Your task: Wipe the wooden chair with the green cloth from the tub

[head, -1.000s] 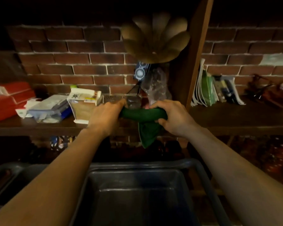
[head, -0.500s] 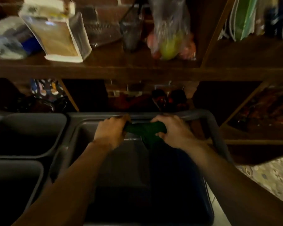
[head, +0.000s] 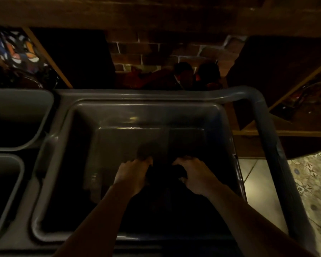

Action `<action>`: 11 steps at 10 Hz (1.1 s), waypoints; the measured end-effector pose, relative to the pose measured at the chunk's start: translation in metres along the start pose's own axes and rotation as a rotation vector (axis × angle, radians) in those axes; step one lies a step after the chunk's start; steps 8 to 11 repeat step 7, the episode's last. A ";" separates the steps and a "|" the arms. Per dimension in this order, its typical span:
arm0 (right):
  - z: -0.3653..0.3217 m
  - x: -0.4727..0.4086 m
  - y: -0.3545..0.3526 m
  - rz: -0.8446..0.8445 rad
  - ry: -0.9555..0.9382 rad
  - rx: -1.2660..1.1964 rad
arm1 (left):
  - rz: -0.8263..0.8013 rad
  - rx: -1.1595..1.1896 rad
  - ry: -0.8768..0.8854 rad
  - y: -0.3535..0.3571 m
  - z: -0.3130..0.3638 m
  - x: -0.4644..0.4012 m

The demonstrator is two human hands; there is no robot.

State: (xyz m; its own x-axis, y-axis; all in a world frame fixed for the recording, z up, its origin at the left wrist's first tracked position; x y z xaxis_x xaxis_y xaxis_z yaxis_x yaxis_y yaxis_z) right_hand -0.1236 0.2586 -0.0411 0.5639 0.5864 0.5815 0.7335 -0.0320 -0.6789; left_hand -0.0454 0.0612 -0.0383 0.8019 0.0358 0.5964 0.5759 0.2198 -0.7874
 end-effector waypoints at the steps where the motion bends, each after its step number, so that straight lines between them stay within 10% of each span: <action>1: 0.004 -0.001 0.016 -0.032 0.032 -0.002 | -0.041 -0.011 -0.004 0.014 0.002 0.001; 11: -0.016 0.052 -0.066 0.154 0.050 -0.024 | 0.068 0.076 -0.010 -0.073 -0.005 0.065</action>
Point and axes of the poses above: each hand's wrist, its own x-axis away from the middle knuckle, its own y-axis out of the palm, z = x × y, the point moved 1 cm from there along -x, towards the middle knuckle, and after that the axes turned 9 degrees about -z, right-handed, at the moved point
